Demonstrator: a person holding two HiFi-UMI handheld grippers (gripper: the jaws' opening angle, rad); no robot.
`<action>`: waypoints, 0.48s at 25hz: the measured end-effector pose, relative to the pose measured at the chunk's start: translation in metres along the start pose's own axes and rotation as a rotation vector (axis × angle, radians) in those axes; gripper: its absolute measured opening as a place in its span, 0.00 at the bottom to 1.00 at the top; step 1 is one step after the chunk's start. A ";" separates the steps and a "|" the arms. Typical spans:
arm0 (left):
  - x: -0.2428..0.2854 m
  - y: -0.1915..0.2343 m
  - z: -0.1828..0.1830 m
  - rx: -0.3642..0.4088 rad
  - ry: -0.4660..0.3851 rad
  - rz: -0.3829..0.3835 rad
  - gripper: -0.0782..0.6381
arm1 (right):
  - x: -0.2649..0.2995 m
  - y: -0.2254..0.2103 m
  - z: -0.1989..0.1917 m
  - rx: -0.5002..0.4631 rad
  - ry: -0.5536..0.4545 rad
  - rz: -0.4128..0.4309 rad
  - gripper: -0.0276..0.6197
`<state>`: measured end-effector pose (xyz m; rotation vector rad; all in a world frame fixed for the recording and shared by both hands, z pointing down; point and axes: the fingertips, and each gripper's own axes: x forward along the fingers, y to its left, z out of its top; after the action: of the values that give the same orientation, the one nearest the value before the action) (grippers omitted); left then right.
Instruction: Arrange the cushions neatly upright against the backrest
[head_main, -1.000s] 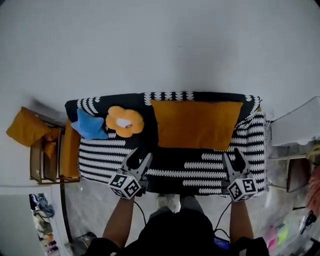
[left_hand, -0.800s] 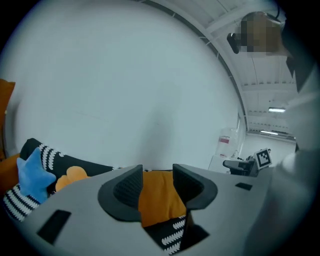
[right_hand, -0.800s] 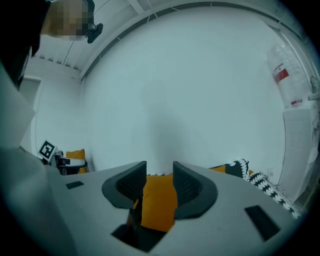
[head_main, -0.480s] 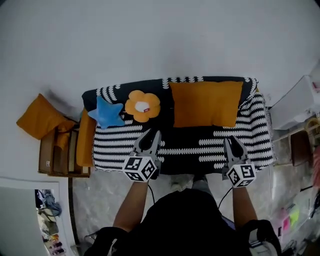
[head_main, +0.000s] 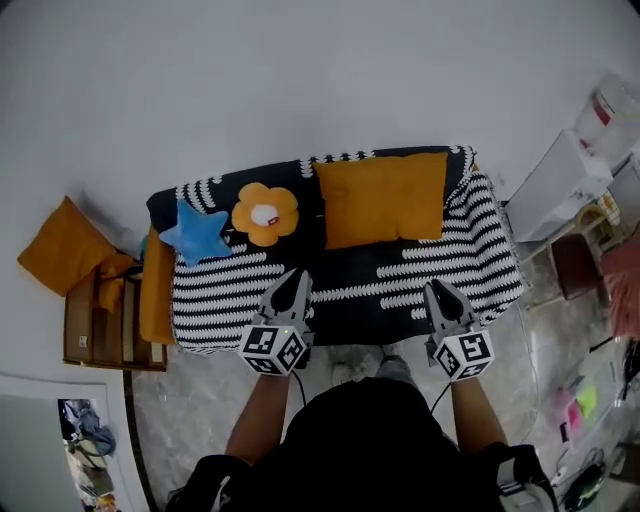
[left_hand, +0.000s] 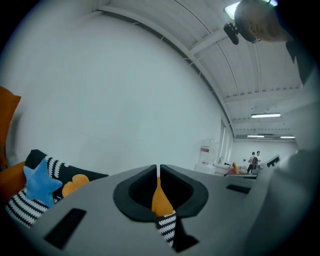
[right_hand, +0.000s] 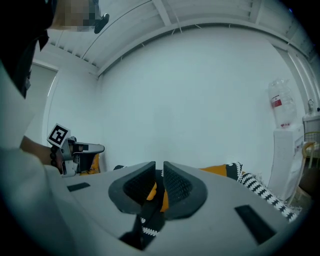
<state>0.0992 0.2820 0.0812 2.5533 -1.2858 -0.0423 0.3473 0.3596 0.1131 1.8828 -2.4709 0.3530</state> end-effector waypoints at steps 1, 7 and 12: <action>-0.003 -0.004 0.000 0.013 0.000 0.002 0.16 | -0.006 -0.003 0.000 -0.005 0.003 -0.006 0.15; -0.019 -0.013 0.002 0.064 -0.009 0.069 0.13 | -0.025 -0.037 0.009 -0.025 0.006 -0.035 0.10; -0.024 -0.018 0.003 0.037 -0.037 0.110 0.13 | -0.031 -0.064 0.019 -0.011 0.013 -0.040 0.09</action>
<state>0.0986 0.3100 0.0715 2.5191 -1.4515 -0.0442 0.4195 0.3696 0.1013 1.9161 -2.4183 0.3481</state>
